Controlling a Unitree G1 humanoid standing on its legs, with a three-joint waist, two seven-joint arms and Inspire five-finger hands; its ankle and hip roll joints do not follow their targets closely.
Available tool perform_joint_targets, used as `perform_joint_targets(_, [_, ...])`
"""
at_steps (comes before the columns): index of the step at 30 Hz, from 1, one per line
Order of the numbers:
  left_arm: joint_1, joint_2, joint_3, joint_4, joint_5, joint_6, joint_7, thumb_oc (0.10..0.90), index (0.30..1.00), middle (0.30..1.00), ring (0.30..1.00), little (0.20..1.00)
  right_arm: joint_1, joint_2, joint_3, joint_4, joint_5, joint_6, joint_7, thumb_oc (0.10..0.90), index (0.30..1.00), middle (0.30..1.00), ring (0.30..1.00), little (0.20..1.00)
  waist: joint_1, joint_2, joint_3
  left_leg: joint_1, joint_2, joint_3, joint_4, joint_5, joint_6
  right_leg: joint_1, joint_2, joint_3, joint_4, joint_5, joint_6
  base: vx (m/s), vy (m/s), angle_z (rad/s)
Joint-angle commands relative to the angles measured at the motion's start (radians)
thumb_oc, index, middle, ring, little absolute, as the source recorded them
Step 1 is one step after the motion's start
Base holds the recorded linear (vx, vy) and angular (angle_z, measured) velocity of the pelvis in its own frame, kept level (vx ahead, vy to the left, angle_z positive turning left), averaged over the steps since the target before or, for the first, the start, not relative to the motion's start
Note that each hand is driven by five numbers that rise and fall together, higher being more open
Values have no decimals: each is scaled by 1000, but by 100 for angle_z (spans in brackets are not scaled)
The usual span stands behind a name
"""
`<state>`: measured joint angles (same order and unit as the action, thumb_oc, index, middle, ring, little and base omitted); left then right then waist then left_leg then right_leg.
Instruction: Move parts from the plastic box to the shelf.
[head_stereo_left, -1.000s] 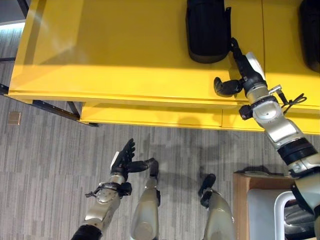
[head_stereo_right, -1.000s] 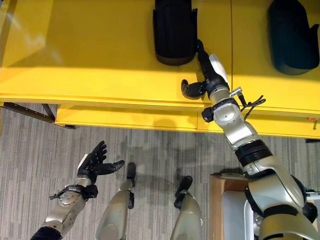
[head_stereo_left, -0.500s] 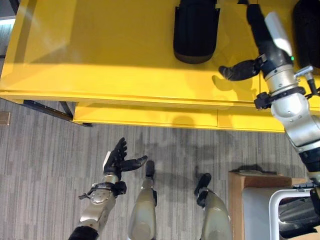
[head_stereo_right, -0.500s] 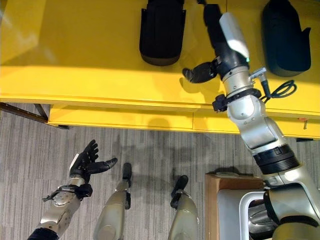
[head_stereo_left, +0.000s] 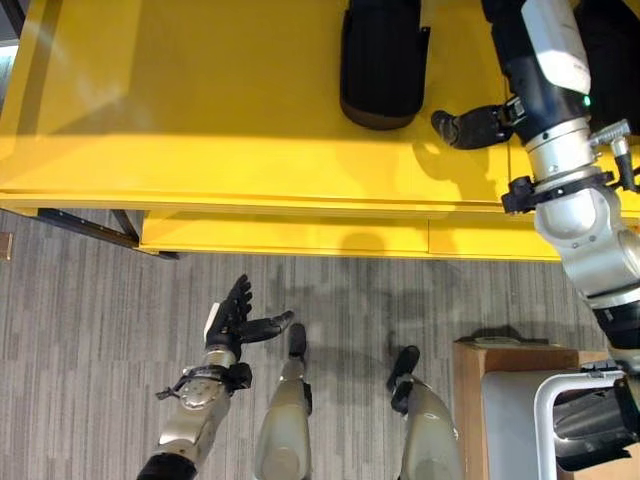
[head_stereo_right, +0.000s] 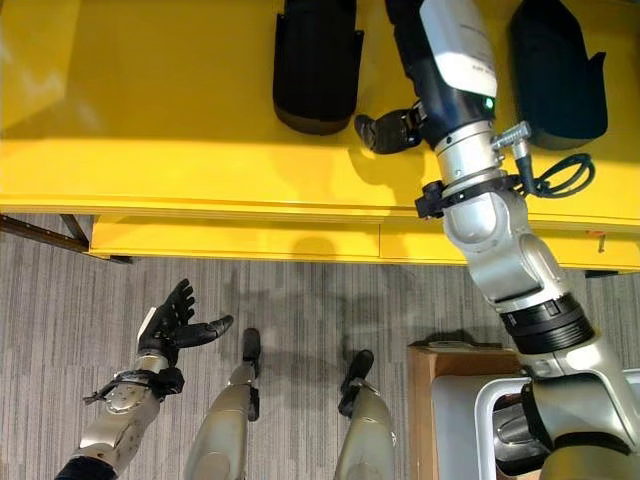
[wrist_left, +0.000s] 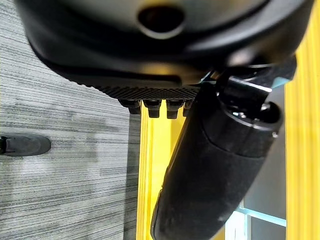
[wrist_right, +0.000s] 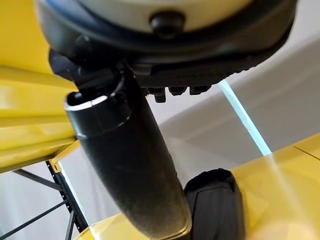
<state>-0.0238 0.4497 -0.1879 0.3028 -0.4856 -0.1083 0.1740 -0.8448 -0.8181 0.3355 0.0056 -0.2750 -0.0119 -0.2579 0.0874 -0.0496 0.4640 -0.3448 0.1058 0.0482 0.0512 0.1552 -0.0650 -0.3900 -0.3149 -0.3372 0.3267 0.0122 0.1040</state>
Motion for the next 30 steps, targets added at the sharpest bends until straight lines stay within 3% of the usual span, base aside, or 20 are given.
perform_joint_targets(1, [34,42,24,-90,32,-45,22,900,1000,1000,1000,1000,-155,28,26,-20,-45,-37,-25,900,1000,1000,1000,1000,17,-48,-81,66,45,-27,30,-89,-25,51,-16,58,-52,102,66,0,0,0])
perform_joint_targets(8, [27,52,21,-80,29,-43,21,900,1000,1000,1000,1000,-236,99,134,57,48,-31,34,900,1000,1000,1000,1000,34,-67,-80,60,43,-33,32,-90,-23,60,-16,51,-63,107,64,3,-4,3])
perform_joint_targets(22, [24,67,18,-70,-4,-54,30,900,1000,1000,1000,1000,-353,176,229,277,252,-20,47,900,1000,1000,1000,1000,59,-83,-71,54,36,-35,31,-88,-19,69,-19,47,-78,118,60,1,1,1])
perform_joint_targets(30, [20,71,15,-65,-18,-61,36,900,1000,1000,1000,1000,-411,166,247,393,238,-1,18,900,1000,1000,1000,1000,60,-84,-68,54,35,-36,30,-89,-16,63,-18,51,-74,119,59,0,0,0])
